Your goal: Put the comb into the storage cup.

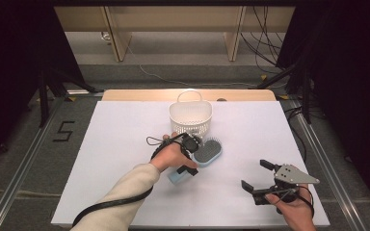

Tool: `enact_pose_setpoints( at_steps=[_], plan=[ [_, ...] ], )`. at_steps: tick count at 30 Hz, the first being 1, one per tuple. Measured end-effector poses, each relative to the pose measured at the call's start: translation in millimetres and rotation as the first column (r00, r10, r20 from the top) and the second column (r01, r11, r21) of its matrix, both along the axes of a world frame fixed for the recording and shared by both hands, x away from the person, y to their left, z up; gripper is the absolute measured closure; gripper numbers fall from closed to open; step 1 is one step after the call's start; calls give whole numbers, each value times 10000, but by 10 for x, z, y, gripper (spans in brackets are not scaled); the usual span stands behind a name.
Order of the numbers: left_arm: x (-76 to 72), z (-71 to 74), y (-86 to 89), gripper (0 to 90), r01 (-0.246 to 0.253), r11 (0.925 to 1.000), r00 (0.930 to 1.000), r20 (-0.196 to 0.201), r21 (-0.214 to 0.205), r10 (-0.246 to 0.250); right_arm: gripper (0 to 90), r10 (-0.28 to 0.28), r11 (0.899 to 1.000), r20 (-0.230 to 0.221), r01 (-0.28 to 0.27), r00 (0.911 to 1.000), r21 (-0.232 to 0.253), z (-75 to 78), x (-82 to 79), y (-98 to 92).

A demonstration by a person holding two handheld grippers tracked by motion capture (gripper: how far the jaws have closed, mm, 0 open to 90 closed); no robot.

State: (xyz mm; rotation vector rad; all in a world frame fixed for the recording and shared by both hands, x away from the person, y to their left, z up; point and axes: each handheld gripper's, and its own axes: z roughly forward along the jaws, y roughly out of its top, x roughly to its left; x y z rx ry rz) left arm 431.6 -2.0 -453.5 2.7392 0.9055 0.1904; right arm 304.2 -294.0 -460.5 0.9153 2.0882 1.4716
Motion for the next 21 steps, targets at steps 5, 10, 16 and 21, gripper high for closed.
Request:
enact_pose_setpoints(
  at_steps=[5, 10, 16, 21],
  plan=[
    [31, -41, -21, 139, -82, 9999, 9999, -70, 113, 83, 3, -11, 10000, -3, 11, 10000, -13, 2, -1, 0],
    [53, -51, -48, 153, -155, 9997, 9998, -131, 196, 157, 3, 12, 10000, 6, -12, 10000, -6, 1, 0, 1],
    [68, -69, -92, 160, -193, 9995, 9995, -231, 264, 199, 3, -2, 10000, 0, 2, 10000, 5, 3, -2, 1],
    [78, -69, -108, 180, -236, 9990, 9993, -282, 373, 247, 3, 2, 10000, 0, -2, 10000, 5, 3, -2, 1]
  ],
)
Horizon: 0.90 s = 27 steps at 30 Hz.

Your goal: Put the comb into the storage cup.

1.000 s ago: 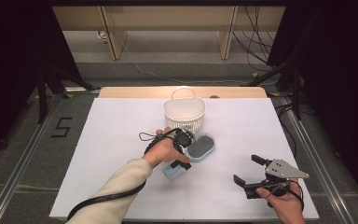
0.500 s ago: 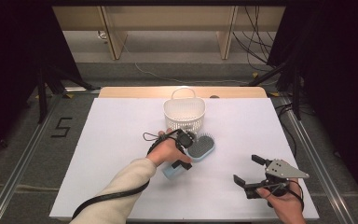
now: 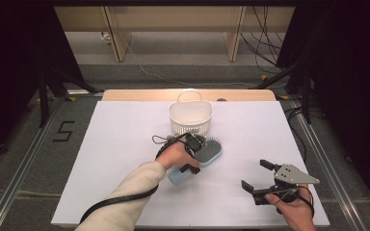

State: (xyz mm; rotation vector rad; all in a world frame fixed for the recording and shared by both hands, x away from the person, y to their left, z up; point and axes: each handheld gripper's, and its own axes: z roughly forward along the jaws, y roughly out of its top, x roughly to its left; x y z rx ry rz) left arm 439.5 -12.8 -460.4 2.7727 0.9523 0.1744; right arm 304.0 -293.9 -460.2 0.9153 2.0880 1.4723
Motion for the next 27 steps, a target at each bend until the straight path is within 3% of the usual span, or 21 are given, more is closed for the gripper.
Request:
enact_pose_setpoints(
  at_steps=[12, 27],
  plan=[
    [6, -22, -30, 252, -152, 9999, 9993, -340, -58, 150, 3, 20, 10000, -2, -20, 10000, -27, 1, -1, -1],
    [25, -2, -70, 390, 215, 9997, 9972, -720, -122, -223, 3, 41, 10000, -8, -41, 10000, -20, -2, 2, 1]
  ],
)
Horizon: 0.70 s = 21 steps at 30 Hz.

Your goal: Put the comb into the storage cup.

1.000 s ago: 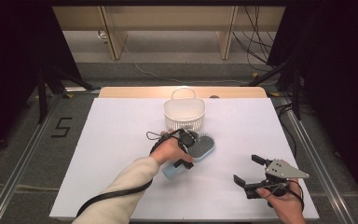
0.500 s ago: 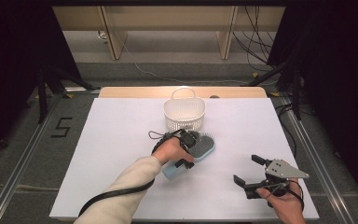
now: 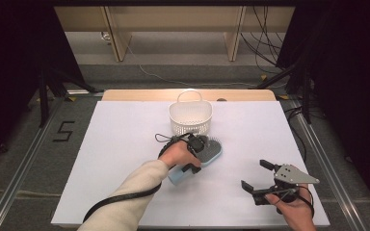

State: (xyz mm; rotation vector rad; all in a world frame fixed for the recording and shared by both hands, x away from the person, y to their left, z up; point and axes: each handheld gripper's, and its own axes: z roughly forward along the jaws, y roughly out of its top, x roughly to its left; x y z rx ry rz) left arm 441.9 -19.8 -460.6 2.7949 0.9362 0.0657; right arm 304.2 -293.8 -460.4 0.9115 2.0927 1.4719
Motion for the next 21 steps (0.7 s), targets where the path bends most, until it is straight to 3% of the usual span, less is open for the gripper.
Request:
enact_pose_setpoints(
  at_steps=[16, 21],
  plan=[
    [-7, 31, -44, 574, 215, 9994, 9997, -103, 278, -212, 3, 24, 10000, -18, -25, 10000, -21, -2, 0, 3],
    [-21, 33, -65, 621, 62, 9995, 9999, -128, 324, -58, 3, 3, 10000, -42, -3, 10000, -29, -2, 0, 1]
  ],
)
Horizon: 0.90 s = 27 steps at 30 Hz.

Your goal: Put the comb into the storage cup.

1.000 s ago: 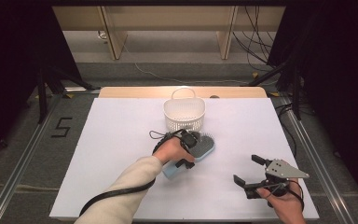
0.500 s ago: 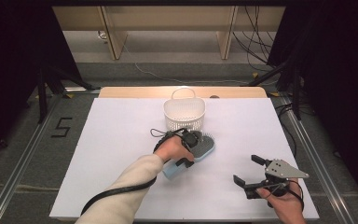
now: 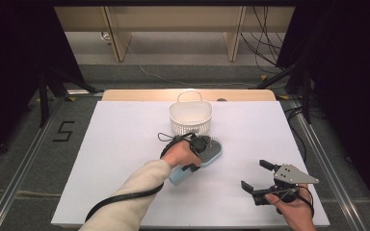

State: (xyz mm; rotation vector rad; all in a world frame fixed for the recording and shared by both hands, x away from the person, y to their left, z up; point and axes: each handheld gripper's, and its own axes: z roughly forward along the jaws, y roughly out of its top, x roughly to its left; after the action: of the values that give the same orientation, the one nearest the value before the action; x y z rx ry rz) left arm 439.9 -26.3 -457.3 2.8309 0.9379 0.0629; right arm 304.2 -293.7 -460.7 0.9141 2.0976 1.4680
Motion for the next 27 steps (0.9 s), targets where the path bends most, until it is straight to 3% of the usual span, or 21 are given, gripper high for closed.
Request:
enact_pose_setpoints(
  at_steps=[10, 19, 27],
  plan=[
    [-13, 0, 0, 689, -702, 9975, 9975, -2, -32, 702, 3, 22, 10000, 11, -22, 10000, 0, 1, -2, 2],
    [-33, 3, -15, 696, -774, 9970, 9970, 100, 89, 773, 3, 17, 10000, 1, -17, 10000, 7, 0, -3, 3],
    [-39, 1, 5, 699, -790, 9969, 9968, 145, -52, 791, 3, 32, 10000, 10, -32, 10000, 9, 1, -2, 1]
  ],
)
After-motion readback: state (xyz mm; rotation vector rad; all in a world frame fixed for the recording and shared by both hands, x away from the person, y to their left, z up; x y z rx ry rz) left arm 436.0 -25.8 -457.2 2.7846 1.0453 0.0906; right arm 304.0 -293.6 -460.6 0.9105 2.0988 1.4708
